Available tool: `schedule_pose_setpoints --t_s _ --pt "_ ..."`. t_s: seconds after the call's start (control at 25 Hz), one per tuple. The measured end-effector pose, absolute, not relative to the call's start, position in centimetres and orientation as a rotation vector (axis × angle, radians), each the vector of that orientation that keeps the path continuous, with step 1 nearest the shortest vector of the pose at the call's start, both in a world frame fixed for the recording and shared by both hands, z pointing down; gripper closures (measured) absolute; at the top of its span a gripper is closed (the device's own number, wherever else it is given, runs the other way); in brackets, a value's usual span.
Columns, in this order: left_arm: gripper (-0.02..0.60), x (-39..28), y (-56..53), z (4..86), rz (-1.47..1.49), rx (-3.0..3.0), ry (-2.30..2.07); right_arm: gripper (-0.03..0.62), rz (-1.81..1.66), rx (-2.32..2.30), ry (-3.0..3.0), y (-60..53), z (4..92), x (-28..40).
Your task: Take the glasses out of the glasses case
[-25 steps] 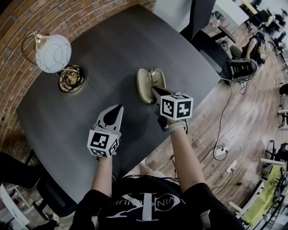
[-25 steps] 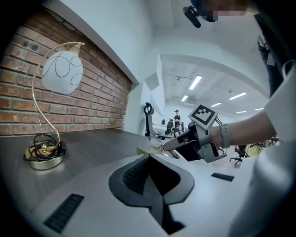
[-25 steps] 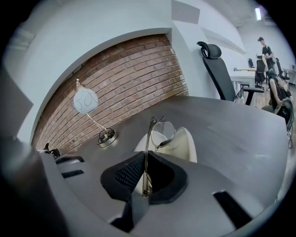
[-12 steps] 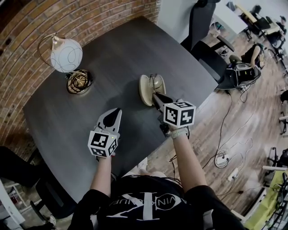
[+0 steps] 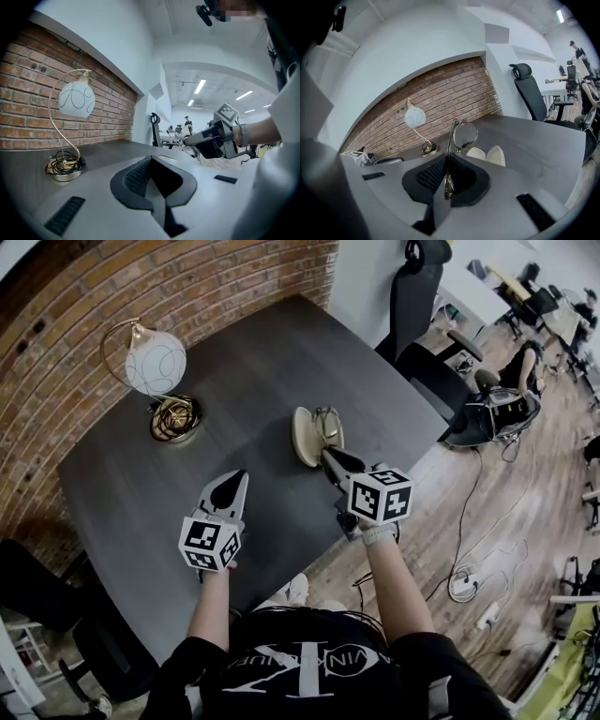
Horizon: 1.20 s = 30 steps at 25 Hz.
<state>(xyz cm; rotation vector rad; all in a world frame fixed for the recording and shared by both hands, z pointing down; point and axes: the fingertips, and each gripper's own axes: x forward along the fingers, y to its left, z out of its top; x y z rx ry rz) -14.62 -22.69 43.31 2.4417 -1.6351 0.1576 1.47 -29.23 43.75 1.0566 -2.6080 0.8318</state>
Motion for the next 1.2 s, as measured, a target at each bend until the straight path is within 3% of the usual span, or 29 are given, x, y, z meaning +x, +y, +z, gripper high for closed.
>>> schedule_pose_setpoints --t_s 1.2 --pt "0.568 -14.4 -15.2 39.3 0.053 2.454 -1.767 0.557 0.758 0.999 -2.754 -19.9 40.6 4.0"
